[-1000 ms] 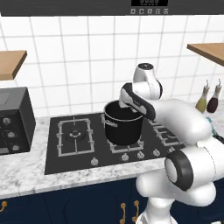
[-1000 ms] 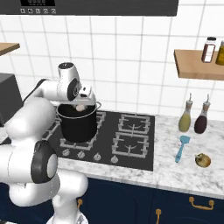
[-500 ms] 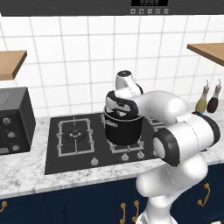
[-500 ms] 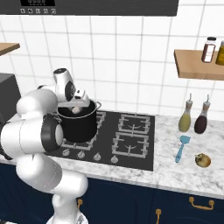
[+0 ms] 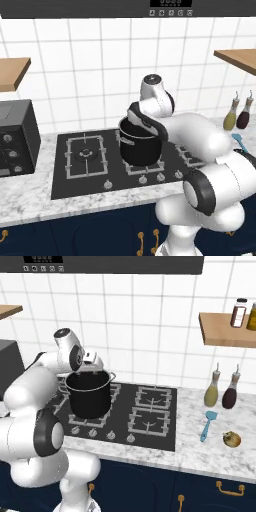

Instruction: Put the garlic and onion in the pot. Retrieve the spatula and lightly stir the vegetables in the pot.

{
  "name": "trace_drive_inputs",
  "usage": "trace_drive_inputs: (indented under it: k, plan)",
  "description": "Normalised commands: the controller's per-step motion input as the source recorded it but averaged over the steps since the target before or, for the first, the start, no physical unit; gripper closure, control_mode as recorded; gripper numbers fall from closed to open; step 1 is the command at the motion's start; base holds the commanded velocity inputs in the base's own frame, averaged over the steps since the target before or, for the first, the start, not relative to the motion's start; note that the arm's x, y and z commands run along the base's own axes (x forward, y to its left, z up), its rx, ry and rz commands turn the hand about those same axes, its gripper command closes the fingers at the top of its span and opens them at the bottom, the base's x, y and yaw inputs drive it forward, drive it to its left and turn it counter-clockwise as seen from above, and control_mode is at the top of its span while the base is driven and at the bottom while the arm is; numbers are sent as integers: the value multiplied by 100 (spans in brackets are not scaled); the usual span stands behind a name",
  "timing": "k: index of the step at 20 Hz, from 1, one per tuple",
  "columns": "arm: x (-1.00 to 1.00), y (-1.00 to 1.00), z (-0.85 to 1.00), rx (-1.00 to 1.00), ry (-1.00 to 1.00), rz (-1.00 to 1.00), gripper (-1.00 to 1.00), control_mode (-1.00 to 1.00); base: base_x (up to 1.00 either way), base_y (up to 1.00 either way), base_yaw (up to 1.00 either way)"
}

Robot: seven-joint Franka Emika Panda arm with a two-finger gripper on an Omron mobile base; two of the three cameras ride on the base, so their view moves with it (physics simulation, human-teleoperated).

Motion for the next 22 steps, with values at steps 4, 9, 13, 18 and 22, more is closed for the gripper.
trace_drive_inputs:
  k: [4,9,13,18,22]
  plan:
    - [-96,-69,29,-10,-27,3,-100,-100,0,0,0]
    - [-73,-97,22,-11,-9,0,-100,-100,0,0,0]
    - [-43,-99,9,-15,0,-1,-100,-100,0,0,0]
    - [-31,-100,15,-7,1,-8,-100,-100,0,0,0]
    - [-6,-100,-5,-1,15,-20,-100,-100,0,0,0]
